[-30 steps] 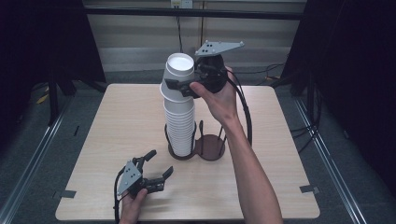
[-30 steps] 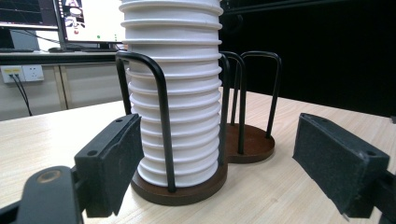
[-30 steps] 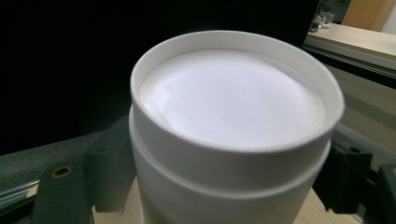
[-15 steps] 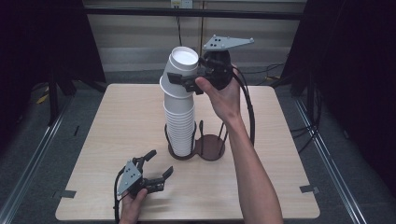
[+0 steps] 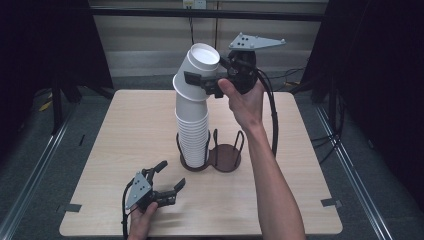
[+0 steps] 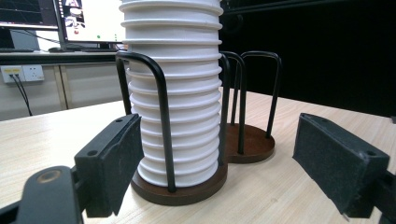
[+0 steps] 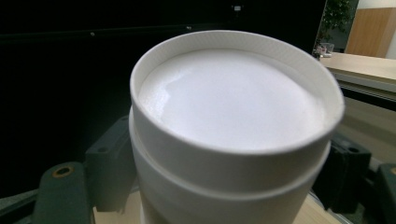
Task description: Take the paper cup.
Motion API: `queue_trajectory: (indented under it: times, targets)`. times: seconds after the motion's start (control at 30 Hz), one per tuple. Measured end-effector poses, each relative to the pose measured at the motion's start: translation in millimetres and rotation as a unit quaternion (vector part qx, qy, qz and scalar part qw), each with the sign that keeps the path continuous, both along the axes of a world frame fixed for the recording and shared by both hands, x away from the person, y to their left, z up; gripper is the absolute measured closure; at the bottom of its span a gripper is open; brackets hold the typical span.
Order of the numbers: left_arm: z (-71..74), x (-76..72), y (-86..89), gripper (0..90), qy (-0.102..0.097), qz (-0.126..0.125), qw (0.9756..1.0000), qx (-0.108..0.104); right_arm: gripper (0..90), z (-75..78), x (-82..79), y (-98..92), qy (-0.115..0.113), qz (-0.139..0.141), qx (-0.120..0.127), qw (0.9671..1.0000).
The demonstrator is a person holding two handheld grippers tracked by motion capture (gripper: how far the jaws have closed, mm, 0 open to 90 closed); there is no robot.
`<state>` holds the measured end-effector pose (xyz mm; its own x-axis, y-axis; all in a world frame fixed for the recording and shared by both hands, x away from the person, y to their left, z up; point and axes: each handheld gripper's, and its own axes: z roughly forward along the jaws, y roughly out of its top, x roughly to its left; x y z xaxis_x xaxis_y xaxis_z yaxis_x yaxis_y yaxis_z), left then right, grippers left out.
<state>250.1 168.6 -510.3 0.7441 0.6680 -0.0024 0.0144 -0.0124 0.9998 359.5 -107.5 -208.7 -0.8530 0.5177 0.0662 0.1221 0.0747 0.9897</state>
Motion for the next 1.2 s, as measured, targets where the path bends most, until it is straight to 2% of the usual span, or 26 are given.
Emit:
queue_trajectory:
  times: [0.07,0.33,0.53,0.6,1.03,1.2]
  targets:
    - [0.0,0.0,0.1,15.7,0.000,0.000,1.0000,0.001,20.5,2.6,-3.3,0.4,-0.007,0.009,0.009,0.9999]
    - [0.0,0.0,0.1,15.8,0.000,0.000,1.0000,0.001,20.6,5.2,-8.3,-1.8,-0.012,0.007,0.018,0.9997]
    - [0.0,0.0,0.0,15.7,0.000,0.000,1.0000,0.000,20.6,8.9,-15.5,-9.8,-0.015,0.010,0.027,0.9995]
    - [0.0,0.0,0.0,15.7,0.000,0.000,1.0000,0.000,20.6,10.5,-18.4,-16.3,-0.016,0.011,0.037,0.9991]
    - [0.0,0.0,0.0,15.7,0.000,0.000,1.0000,0.000,20.5,9.6,-31.3,-37.1,-0.015,0.001,0.036,0.9992]
    - [0.0,0.0,0.0,15.6,0.000,0.000,1.0000,0.000,20.5,3.2,-37.2,-45.4,-0.015,-0.008,0.031,0.9994]
